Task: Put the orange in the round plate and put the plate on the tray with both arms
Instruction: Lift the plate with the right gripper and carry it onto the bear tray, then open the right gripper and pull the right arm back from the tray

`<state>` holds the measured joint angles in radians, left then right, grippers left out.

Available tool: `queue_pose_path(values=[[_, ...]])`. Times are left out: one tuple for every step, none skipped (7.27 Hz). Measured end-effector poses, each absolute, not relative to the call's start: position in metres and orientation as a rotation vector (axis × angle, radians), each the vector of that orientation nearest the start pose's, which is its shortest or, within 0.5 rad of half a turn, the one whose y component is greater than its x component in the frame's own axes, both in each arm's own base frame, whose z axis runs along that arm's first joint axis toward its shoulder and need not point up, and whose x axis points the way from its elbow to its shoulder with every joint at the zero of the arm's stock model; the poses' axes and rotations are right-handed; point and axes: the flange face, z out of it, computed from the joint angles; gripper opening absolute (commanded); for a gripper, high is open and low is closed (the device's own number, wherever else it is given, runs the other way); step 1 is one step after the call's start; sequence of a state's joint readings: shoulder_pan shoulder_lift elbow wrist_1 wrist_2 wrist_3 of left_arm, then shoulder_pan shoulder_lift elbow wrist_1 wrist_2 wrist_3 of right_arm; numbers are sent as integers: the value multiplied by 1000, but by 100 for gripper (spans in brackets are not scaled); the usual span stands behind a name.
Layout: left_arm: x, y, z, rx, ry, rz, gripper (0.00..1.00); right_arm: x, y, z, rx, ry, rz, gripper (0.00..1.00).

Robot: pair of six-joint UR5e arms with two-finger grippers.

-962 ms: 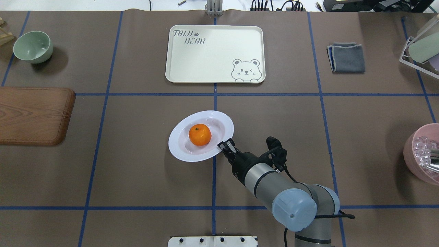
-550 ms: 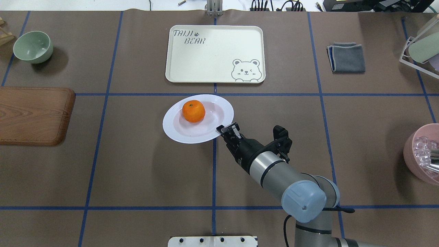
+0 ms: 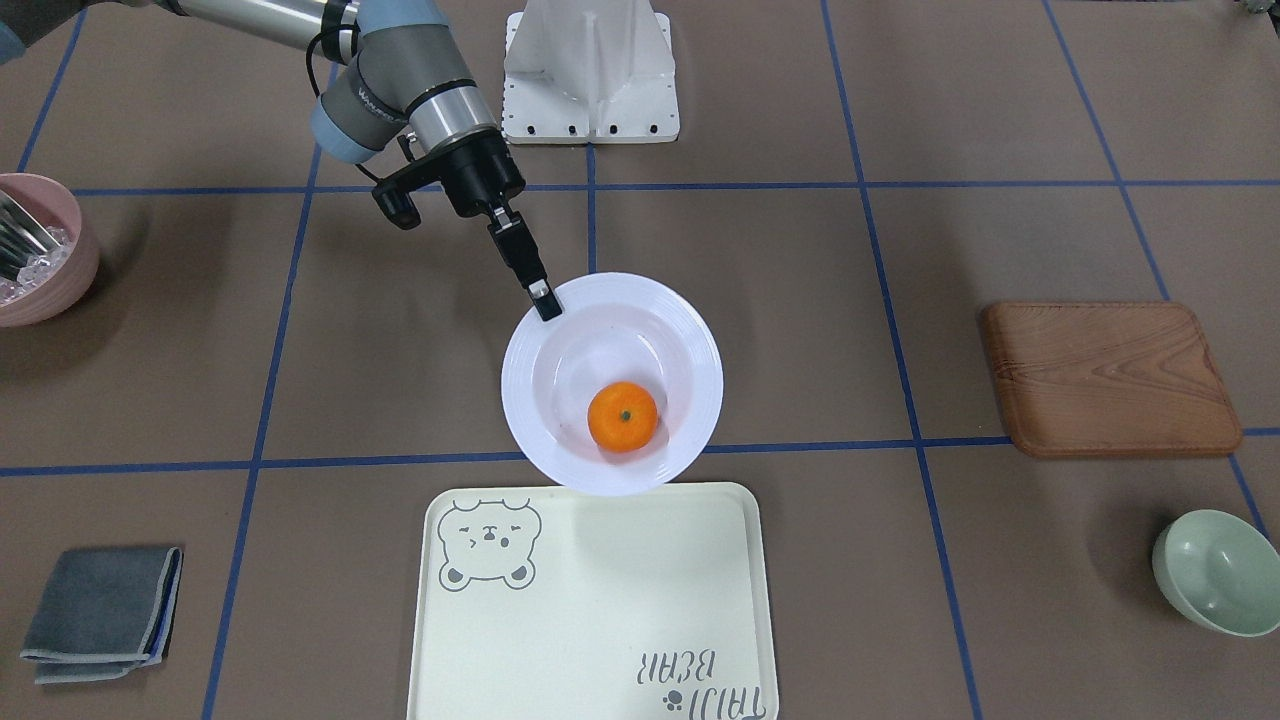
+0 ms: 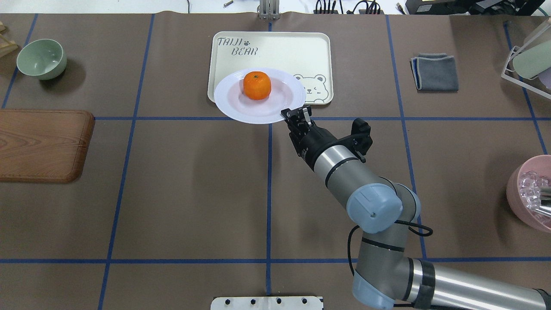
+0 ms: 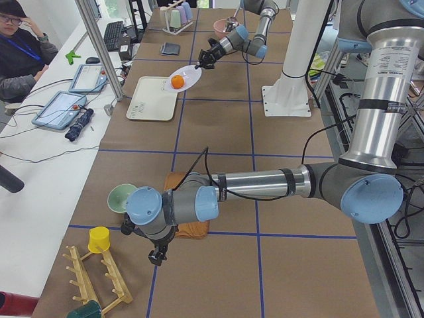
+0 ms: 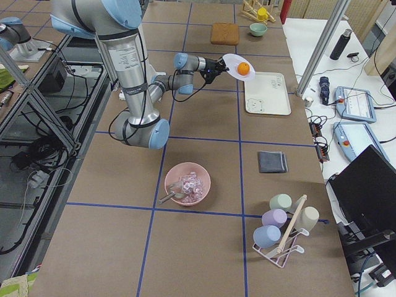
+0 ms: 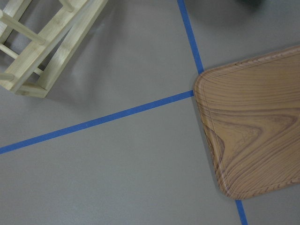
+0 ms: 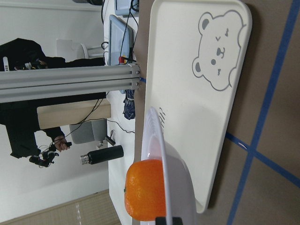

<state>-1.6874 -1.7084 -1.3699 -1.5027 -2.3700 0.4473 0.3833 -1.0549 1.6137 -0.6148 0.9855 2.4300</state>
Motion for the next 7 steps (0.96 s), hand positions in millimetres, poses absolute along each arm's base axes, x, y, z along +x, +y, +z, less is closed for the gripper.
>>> queue_pose_path(values=[[-124,-528,677,101,801,205,99,-518,-452,235,165,-1663,1468,0],[-123,-525,662,101,801,146,99,-521,-488,238,201,-1620,1510,0],[-123,-522,650,106,801,111,99,-529,-515,239,223,-1582,1533,0],[-122,-521,643,112,801,98,99,-544,-536,236,234,-1539,1558,0],[-122,-521,640,114,801,94,99,-563,-553,229,237,-1485,1592,0],[-122,-521,639,116,801,94,99,-586,-565,222,250,-1421,1620,0],[-121,-521,638,116,801,94,99,-610,-570,221,266,-1375,1636,0]])
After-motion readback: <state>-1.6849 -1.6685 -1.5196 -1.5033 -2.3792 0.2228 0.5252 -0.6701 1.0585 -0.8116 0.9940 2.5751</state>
